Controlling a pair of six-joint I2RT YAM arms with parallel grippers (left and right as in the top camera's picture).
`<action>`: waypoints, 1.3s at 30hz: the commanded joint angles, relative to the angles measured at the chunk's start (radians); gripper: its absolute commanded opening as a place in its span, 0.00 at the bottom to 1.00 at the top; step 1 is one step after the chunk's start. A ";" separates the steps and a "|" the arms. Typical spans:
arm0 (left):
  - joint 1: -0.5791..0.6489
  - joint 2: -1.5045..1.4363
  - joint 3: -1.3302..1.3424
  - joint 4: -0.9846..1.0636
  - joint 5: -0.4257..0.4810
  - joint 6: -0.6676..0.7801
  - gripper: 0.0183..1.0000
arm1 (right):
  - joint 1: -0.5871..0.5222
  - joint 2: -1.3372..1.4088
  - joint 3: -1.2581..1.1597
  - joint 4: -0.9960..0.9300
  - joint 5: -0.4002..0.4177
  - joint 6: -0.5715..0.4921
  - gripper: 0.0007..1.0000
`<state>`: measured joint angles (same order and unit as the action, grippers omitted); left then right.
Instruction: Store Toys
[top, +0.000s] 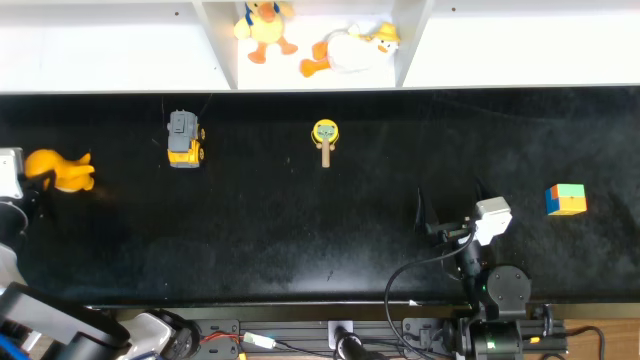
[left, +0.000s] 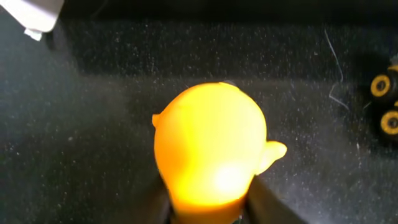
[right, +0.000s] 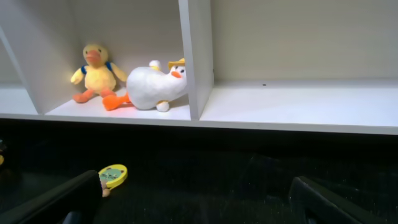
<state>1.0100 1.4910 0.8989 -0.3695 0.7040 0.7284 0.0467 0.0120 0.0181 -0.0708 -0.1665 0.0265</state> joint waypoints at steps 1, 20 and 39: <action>-0.002 0.003 0.024 0.018 0.038 -0.064 0.18 | 0.006 -0.007 -0.013 0.007 0.010 0.004 1.00; -0.315 -0.098 0.217 0.168 -0.164 -0.404 0.10 | 0.006 -0.007 -0.013 0.007 0.010 0.004 1.00; -0.490 0.101 0.298 0.393 -0.288 -0.526 0.06 | 0.006 -0.007 -0.013 0.007 0.010 0.004 0.99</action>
<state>0.5270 1.5848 1.1442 0.0048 0.4633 0.2298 0.0467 0.0120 0.0181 -0.0704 -0.1669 0.0257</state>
